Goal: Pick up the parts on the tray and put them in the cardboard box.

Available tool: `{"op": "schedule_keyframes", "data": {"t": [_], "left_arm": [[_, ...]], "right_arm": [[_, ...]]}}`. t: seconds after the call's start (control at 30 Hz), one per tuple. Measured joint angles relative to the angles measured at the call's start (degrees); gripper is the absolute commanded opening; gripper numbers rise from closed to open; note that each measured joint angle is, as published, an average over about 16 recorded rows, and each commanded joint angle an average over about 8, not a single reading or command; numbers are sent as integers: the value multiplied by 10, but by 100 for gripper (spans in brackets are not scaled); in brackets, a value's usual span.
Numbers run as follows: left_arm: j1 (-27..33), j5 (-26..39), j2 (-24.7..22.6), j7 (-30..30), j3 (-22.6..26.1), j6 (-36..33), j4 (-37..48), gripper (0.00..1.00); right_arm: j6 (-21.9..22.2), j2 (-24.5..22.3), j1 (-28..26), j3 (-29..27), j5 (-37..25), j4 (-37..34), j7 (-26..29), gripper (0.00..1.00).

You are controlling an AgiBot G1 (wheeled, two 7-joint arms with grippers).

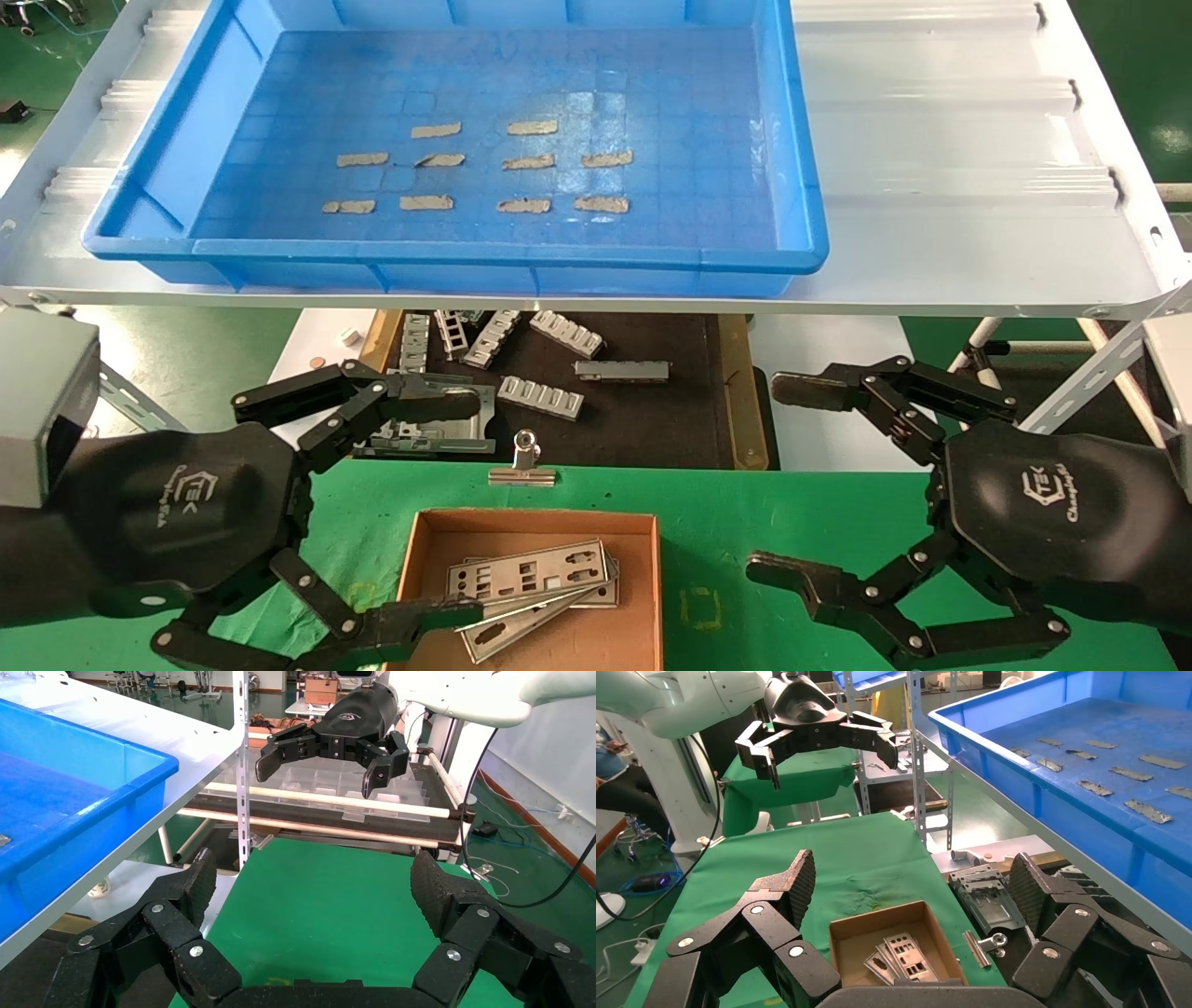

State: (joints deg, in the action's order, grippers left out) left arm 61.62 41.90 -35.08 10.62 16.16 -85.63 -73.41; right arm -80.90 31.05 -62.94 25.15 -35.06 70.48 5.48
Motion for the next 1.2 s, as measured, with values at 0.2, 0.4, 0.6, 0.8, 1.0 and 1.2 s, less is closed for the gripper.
{"op": "schedule_keyframes", "data": {"t": [0.2, 0.4, 0.6, 0.8, 1.0, 1.2], "left_arm": [[0, 0, 0, 0, 0, 0, 0, 100], [0, 0, 0, 0, 0, 0, 0, 100], [0, 0, 0, 0, 0, 0, 0, 100], [0, 0, 0, 0, 0, 0, 0, 100], [0, 0, 0, 0, 0, 0, 0, 100], [0, 0, 0, 0, 0, 0, 0, 100]], "right_arm": [[0, 0, 0, 0, 0, 0, 0, 100], [0, 0, 0, 0, 0, 0, 0, 100], [0, 0, 0, 0, 0, 0, 0, 100], [0, 0, 0, 0, 0, 0, 0, 100], [0, 0, 0, 0, 0, 0, 0, 100], [0, 0, 0, 0, 0, 0, 0, 100]]}}
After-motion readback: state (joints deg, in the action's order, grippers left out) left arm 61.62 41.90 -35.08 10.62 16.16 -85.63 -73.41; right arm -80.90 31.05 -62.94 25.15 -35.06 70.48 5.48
